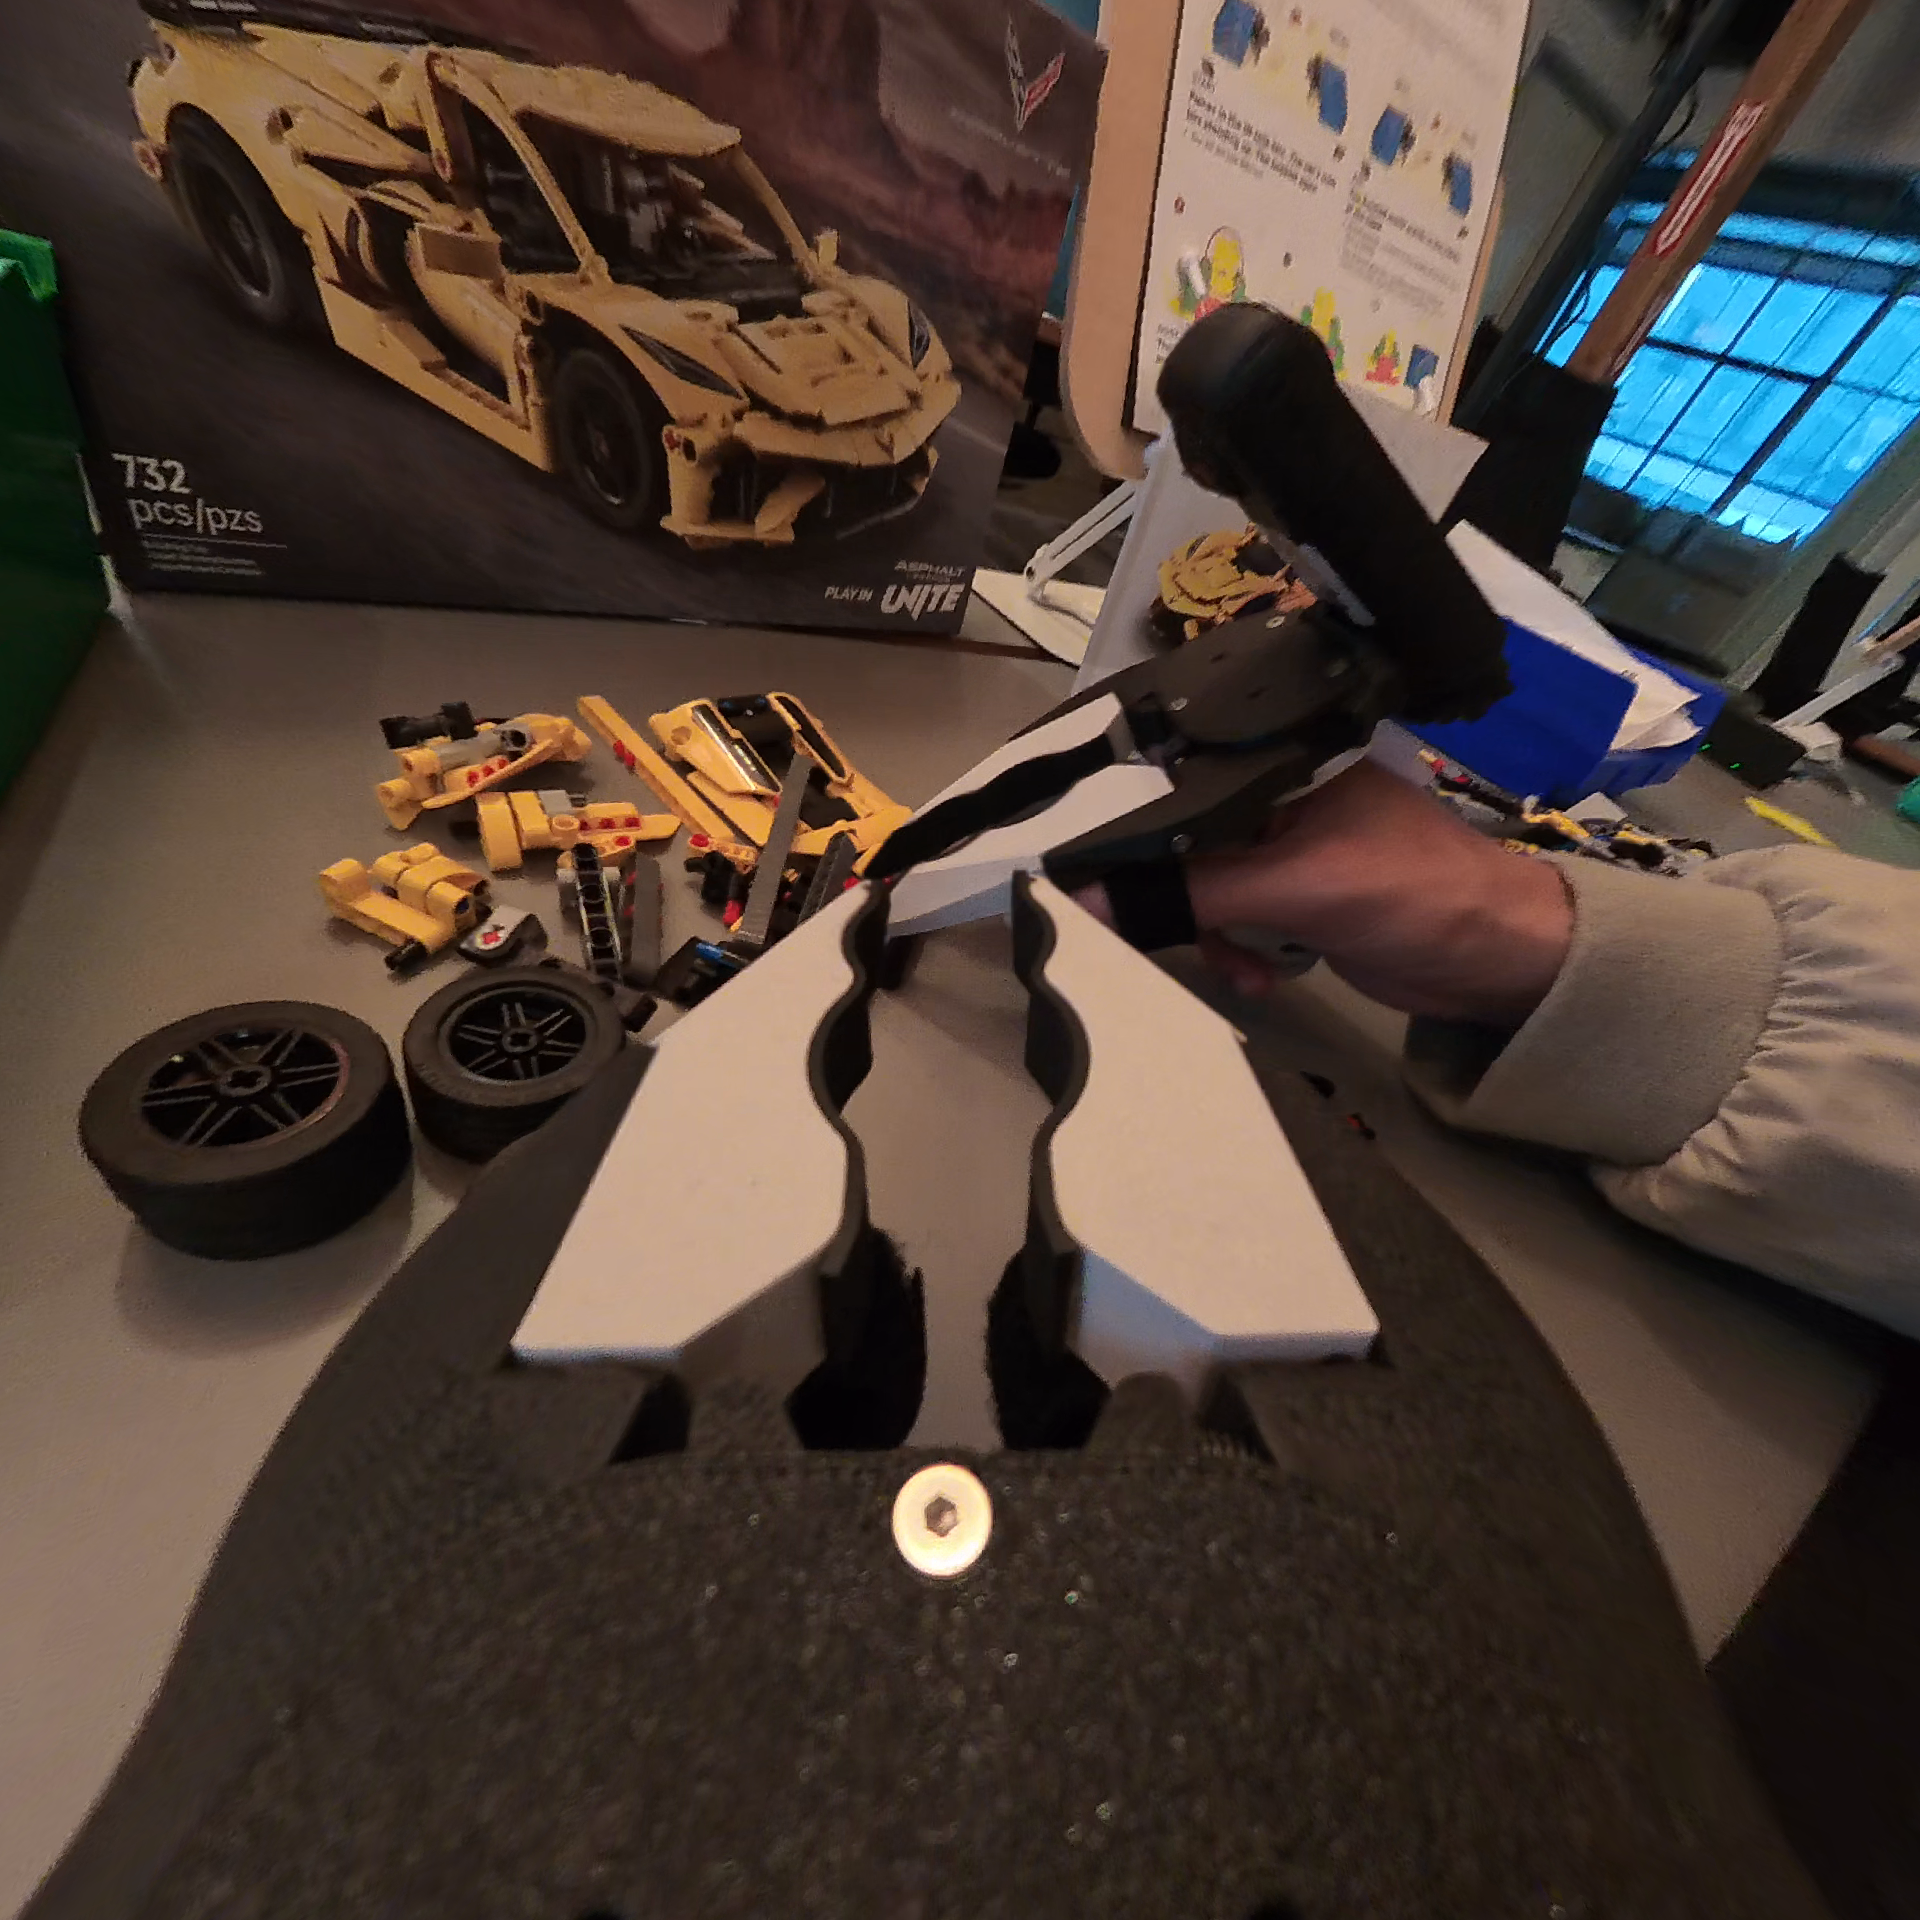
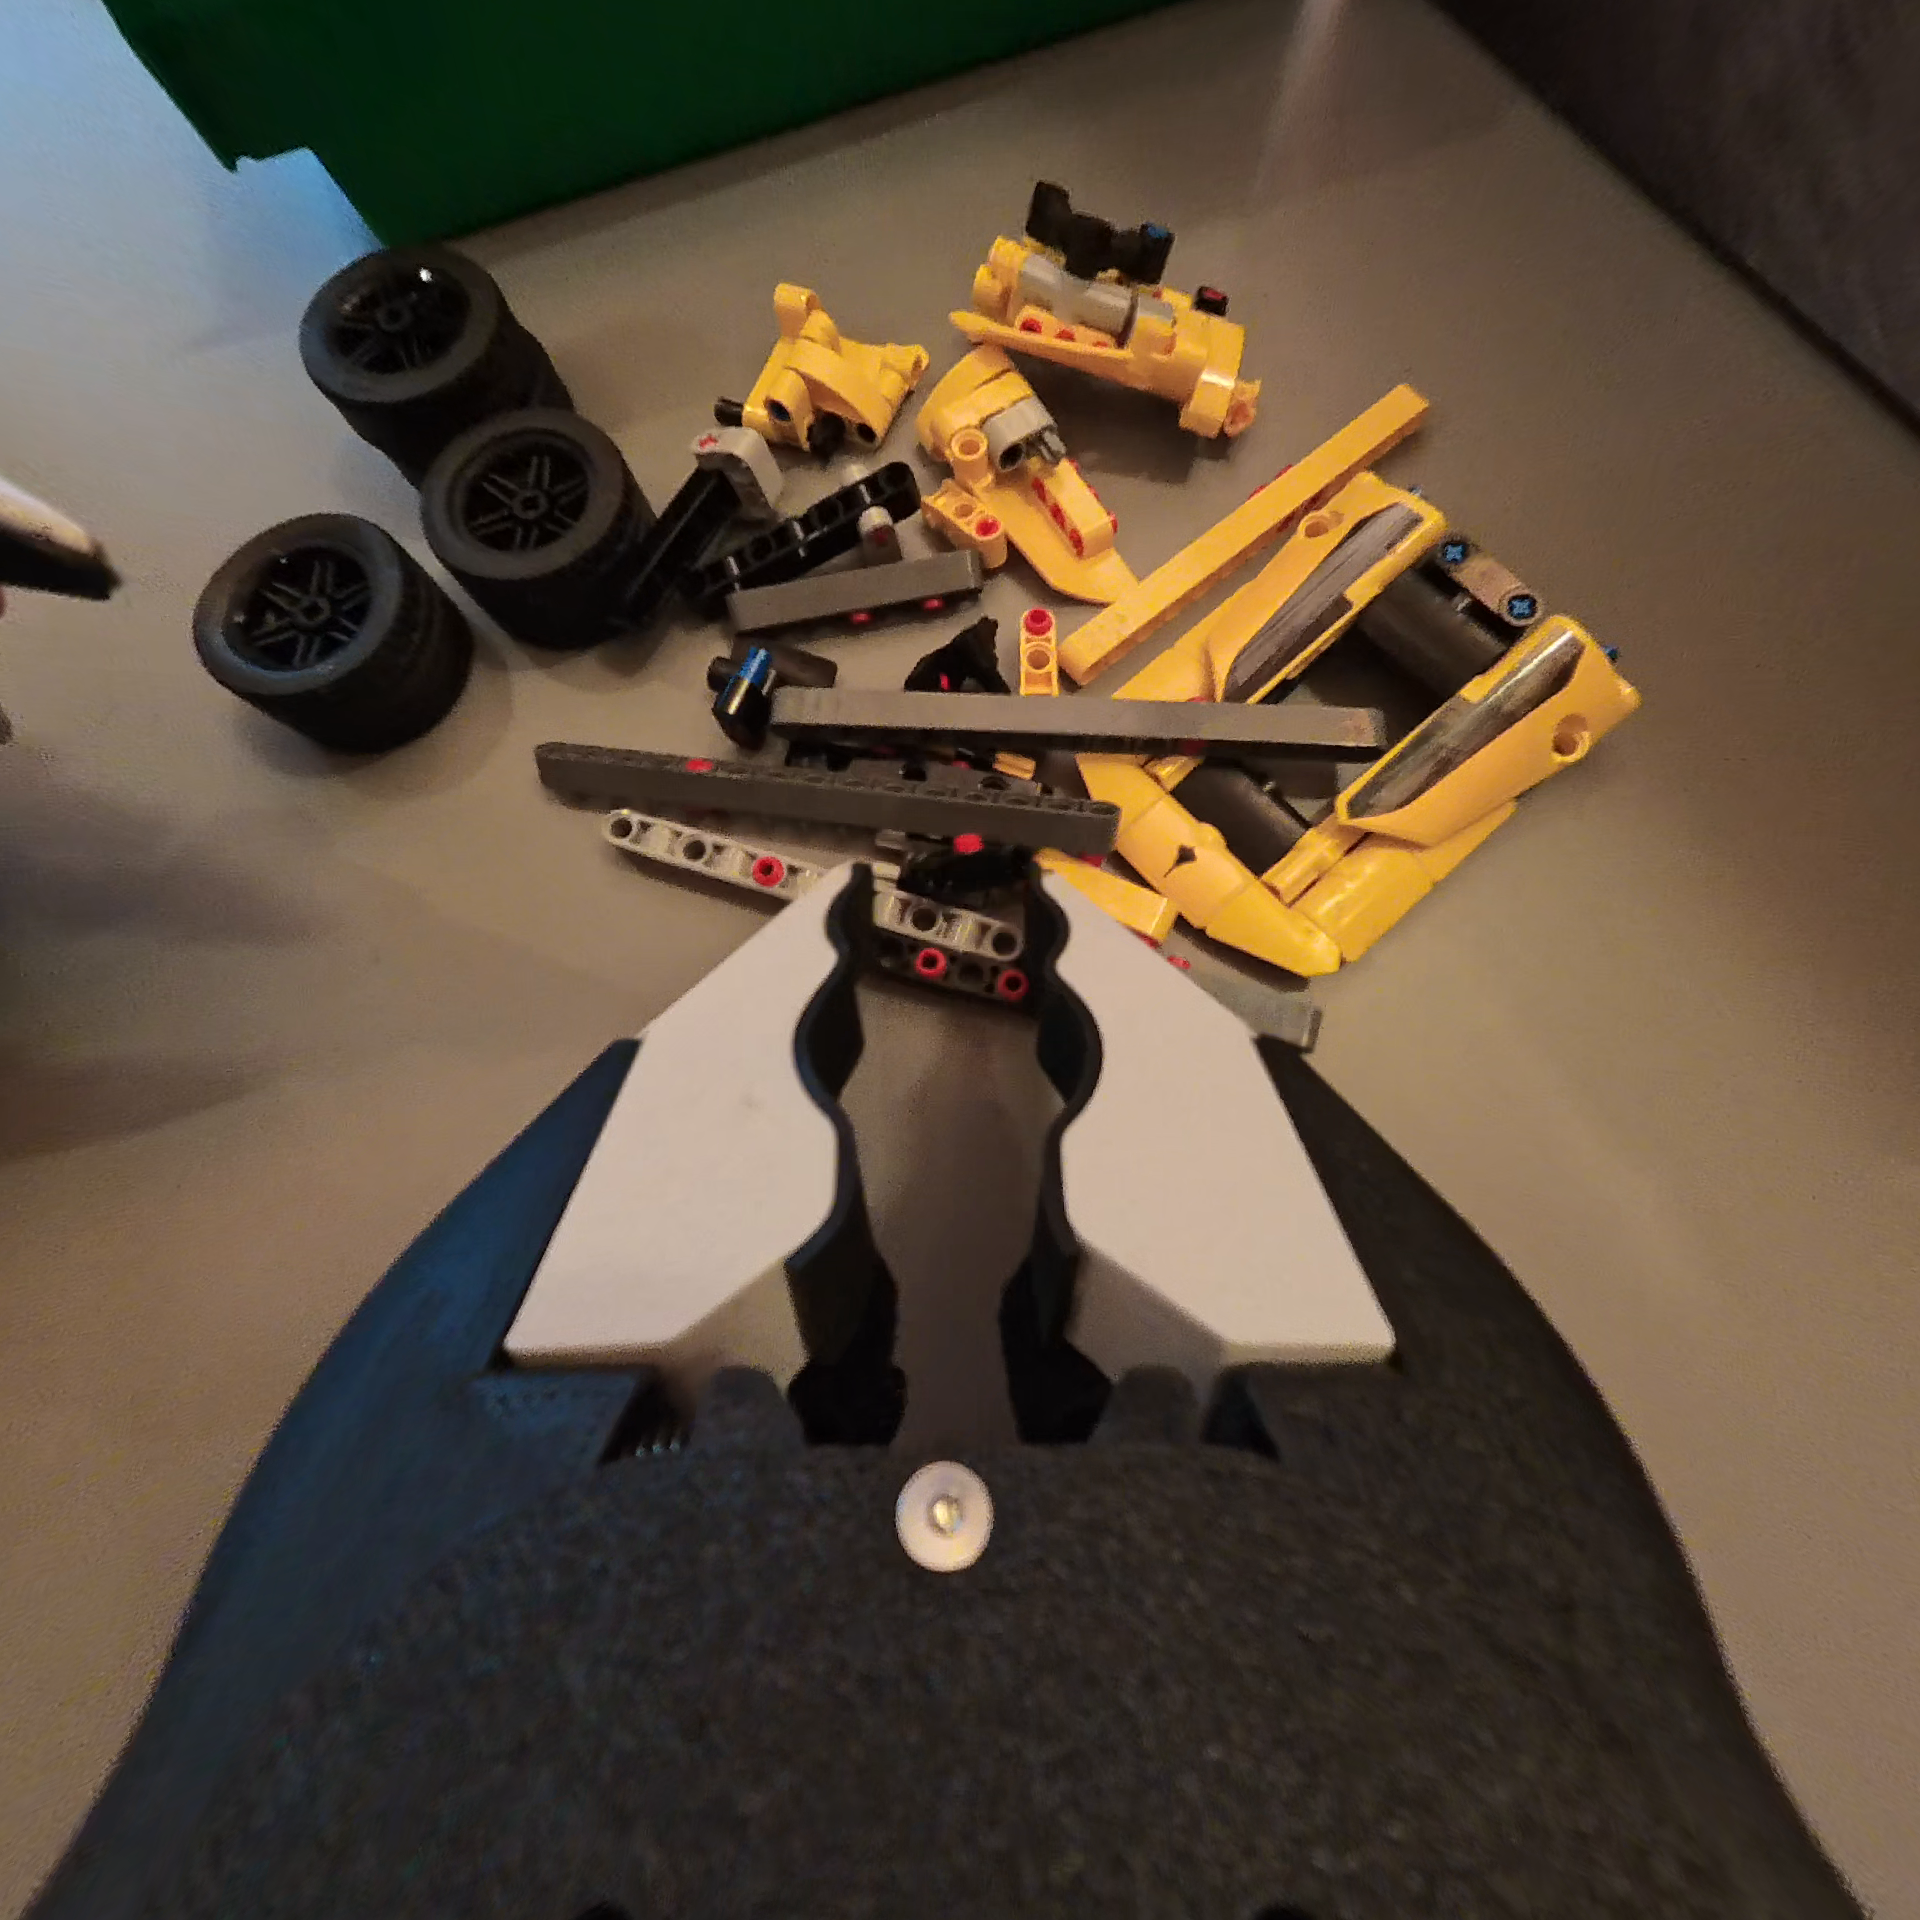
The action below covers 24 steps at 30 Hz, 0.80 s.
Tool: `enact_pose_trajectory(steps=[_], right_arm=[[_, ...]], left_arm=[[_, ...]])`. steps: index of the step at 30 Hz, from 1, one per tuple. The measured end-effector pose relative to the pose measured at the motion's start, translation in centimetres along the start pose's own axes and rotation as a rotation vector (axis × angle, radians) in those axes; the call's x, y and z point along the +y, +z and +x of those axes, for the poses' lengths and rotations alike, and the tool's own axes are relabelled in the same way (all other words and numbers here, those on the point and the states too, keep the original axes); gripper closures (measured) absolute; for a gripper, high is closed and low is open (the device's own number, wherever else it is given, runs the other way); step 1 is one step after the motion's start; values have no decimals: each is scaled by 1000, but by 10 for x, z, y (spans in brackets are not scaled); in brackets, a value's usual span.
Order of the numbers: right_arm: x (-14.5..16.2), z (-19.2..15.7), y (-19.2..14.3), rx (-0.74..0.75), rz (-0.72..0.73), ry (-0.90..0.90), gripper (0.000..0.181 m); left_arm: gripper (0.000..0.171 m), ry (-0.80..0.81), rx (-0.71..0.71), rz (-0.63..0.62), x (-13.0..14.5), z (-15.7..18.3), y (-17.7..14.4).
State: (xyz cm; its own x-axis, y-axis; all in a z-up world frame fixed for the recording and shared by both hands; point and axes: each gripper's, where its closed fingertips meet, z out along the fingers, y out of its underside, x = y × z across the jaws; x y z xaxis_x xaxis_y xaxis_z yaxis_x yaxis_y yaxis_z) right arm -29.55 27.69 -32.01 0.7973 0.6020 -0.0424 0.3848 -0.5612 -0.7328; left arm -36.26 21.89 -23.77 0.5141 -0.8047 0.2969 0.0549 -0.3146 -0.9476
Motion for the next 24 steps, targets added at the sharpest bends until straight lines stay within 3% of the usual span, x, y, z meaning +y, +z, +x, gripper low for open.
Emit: enact_pose_trajectory(steps=[3, 10, 12, 14, 16, 19, 21, 24], right_arm=[[-1, 4, 3, 34, -14, -12, 173], [3, 1, -41, -60, 41, 49, 173], [23, -8, -59, -140, 3, 32, 173], [42, -8, -75, -145, -11, 24, 173], [54, -11, -86, -164, 15, 42, 173], [73, -12, -84, -195, -36, 80, 171], [63, -10, -80, -172, 1, 52, 164], [25, -13, -65, -160, 91, -52, 151]], left_arm=[[148, -4, 17, -7, 1, 2, 1], [149, -33, 11, -19, 3, 0, 2], [150, -67, -14, -94, 14, -6, 4], [149, -67, -68, -259, 36, -17, 8], [149, 20, -137, -393, 52, -29, 11], [153, 206, -199, -481, 54, -40, 20], [155, 274, -158, -548, 60, -34, 28], [154, 301, -148, -593, 67, -32, 35]])
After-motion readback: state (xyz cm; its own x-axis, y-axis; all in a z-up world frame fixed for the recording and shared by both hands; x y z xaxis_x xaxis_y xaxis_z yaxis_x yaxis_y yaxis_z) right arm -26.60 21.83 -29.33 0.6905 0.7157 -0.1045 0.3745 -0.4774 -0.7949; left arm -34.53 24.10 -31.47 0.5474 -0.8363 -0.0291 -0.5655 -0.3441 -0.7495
